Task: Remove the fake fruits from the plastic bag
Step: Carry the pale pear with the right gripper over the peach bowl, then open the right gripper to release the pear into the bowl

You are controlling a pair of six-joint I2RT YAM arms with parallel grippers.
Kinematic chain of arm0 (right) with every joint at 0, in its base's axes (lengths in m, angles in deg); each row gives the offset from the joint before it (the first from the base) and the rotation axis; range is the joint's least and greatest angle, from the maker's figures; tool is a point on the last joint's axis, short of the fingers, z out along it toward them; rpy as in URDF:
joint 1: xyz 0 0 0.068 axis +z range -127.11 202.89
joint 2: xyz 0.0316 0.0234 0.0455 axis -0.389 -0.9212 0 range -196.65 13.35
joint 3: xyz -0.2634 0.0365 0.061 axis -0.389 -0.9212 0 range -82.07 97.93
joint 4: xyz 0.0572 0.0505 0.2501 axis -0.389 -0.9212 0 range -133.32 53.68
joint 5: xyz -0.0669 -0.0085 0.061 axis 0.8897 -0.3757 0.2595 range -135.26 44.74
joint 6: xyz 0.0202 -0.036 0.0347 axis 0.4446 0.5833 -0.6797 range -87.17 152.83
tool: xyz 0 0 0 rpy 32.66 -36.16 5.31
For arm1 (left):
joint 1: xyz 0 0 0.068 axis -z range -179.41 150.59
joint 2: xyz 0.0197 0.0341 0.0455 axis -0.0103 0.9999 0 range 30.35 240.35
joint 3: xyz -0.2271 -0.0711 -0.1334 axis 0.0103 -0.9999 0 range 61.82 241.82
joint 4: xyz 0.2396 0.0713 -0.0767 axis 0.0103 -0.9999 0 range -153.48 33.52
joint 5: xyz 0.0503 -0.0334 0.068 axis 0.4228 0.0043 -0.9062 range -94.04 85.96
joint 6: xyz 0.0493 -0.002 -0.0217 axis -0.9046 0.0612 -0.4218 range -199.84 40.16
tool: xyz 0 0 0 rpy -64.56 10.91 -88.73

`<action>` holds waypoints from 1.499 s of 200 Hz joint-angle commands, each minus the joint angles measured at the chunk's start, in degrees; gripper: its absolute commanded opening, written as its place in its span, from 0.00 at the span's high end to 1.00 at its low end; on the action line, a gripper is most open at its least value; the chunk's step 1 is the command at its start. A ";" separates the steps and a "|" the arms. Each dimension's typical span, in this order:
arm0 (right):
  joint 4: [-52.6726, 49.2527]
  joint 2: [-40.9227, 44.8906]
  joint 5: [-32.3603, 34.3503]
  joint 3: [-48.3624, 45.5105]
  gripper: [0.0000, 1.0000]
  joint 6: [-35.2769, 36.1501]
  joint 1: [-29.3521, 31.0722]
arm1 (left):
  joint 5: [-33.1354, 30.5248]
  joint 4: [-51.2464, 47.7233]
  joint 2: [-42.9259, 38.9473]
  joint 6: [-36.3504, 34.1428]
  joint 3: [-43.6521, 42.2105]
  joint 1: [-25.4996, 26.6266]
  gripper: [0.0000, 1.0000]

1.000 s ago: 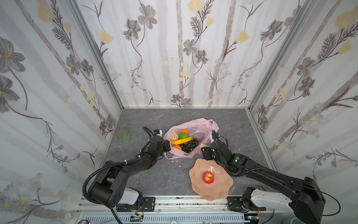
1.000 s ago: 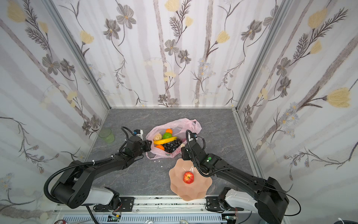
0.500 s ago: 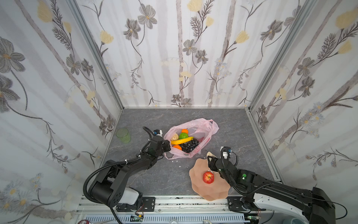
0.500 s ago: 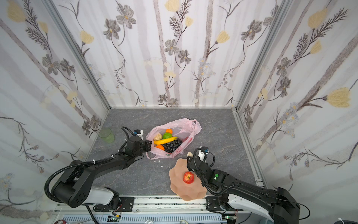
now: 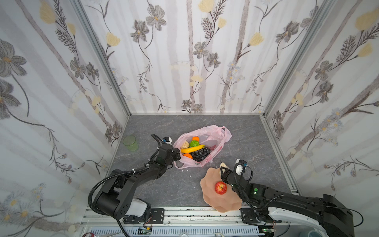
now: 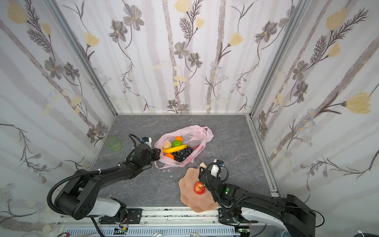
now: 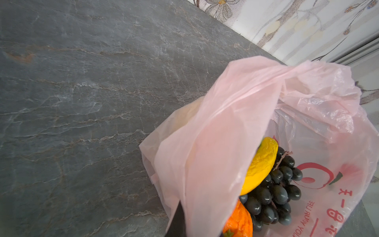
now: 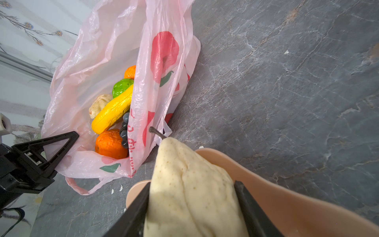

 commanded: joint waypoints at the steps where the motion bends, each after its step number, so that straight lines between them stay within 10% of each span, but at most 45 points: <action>1: 5.55 -1.40 2.29 -0.26 0.45 -2.48 0.83 | -0.69 0.97 0.07 0.05 0.38 -0.06 0.88; 244: 0.44 -0.89 4.44 -1.06 0.27 -12.13 4.18 | -0.73 1.02 -0.18 -0.17 0.35 -0.10 0.88; 300: -12.34 3.91 3.98 4.38 0.30 -3.29 4.06 | -0.68 1.01 0.02 -0.04 0.37 -0.13 0.88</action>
